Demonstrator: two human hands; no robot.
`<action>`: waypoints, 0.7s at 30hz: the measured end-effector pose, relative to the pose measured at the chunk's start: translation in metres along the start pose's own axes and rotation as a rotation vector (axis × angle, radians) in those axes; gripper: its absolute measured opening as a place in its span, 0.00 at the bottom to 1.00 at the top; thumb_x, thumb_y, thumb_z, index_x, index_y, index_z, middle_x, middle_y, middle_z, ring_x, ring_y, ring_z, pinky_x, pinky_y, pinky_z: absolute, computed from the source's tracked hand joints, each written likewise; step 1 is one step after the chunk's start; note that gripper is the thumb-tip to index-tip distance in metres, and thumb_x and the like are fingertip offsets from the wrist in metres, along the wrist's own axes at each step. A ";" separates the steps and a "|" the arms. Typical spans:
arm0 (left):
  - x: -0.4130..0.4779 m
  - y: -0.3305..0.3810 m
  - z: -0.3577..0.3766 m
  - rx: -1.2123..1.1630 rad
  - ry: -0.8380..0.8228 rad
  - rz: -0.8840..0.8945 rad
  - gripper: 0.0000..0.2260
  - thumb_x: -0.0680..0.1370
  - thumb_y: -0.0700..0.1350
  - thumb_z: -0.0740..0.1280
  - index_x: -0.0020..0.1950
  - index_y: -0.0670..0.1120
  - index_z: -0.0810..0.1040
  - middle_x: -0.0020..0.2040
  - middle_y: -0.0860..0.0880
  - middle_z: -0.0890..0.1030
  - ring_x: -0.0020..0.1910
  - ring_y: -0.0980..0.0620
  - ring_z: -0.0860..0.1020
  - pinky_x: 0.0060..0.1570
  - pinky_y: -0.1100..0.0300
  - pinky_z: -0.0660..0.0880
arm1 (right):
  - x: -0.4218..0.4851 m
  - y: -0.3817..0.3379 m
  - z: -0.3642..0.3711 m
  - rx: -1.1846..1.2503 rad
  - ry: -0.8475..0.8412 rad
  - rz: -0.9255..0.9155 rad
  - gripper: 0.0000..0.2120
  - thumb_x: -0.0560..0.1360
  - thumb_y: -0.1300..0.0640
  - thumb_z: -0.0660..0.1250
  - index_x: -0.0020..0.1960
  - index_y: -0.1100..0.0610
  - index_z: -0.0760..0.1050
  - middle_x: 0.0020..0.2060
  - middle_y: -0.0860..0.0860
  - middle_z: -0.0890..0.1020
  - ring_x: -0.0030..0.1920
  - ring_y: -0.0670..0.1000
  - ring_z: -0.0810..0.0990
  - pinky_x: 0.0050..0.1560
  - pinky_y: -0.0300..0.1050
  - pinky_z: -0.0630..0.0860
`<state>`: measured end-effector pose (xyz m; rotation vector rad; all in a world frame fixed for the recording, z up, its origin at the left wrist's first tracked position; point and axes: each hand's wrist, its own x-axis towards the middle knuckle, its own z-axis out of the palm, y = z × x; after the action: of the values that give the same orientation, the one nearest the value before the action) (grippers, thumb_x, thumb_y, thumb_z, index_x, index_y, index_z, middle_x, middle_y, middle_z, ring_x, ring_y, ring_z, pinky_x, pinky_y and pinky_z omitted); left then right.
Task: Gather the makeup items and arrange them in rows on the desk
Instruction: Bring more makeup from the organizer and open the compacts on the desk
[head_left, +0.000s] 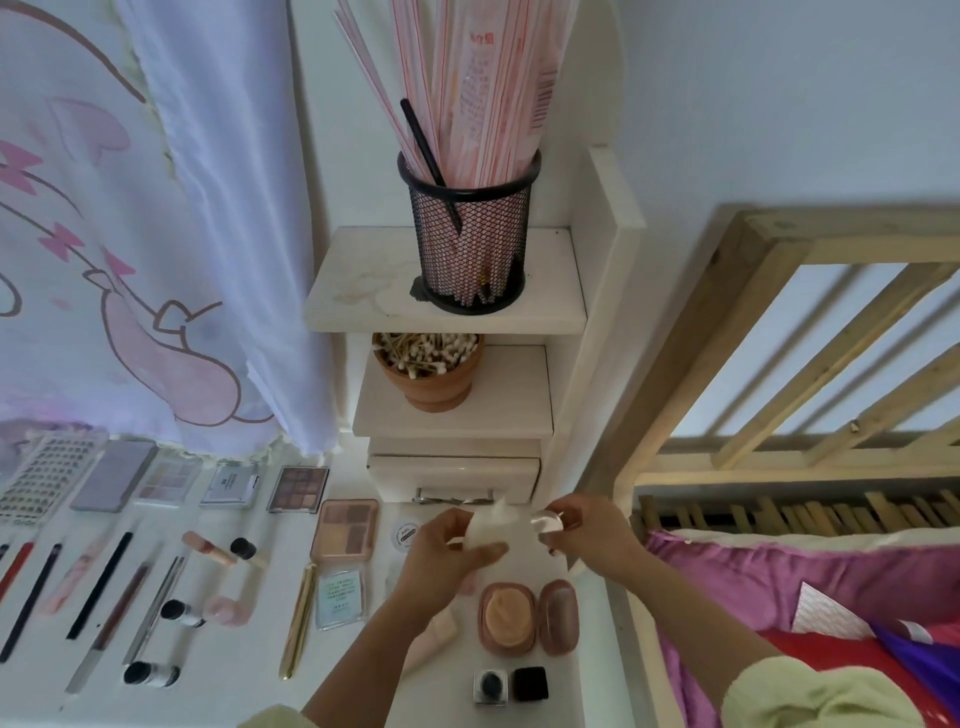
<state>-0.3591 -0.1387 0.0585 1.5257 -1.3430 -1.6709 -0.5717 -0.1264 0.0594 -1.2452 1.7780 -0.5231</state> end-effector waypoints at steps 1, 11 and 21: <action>0.006 -0.004 0.003 0.039 0.018 -0.002 0.13 0.68 0.42 0.78 0.48 0.45 0.78 0.45 0.49 0.84 0.42 0.50 0.84 0.40 0.56 0.81 | 0.006 0.004 0.004 -0.082 -0.019 0.014 0.09 0.69 0.61 0.75 0.48 0.56 0.80 0.36 0.49 0.83 0.34 0.45 0.82 0.37 0.36 0.77; 0.040 -0.021 0.028 0.492 0.044 0.070 0.10 0.73 0.48 0.72 0.50 0.54 0.73 0.42 0.55 0.81 0.40 0.56 0.79 0.41 0.61 0.75 | 0.032 0.012 0.033 -0.524 0.020 0.063 0.07 0.76 0.59 0.64 0.52 0.59 0.75 0.49 0.54 0.80 0.52 0.55 0.79 0.35 0.40 0.65; 0.053 -0.032 0.037 0.613 0.014 0.095 0.16 0.76 0.47 0.67 0.63 0.51 0.71 0.48 0.50 0.82 0.44 0.52 0.79 0.38 0.63 0.69 | 0.038 0.022 0.046 -0.521 0.007 0.081 0.14 0.77 0.57 0.62 0.61 0.60 0.68 0.57 0.57 0.75 0.56 0.59 0.77 0.49 0.46 0.74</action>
<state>-0.3992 -0.1601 0.0027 1.7456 -2.0069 -1.2404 -0.5490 -0.1452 0.0036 -1.5058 2.0342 -0.0082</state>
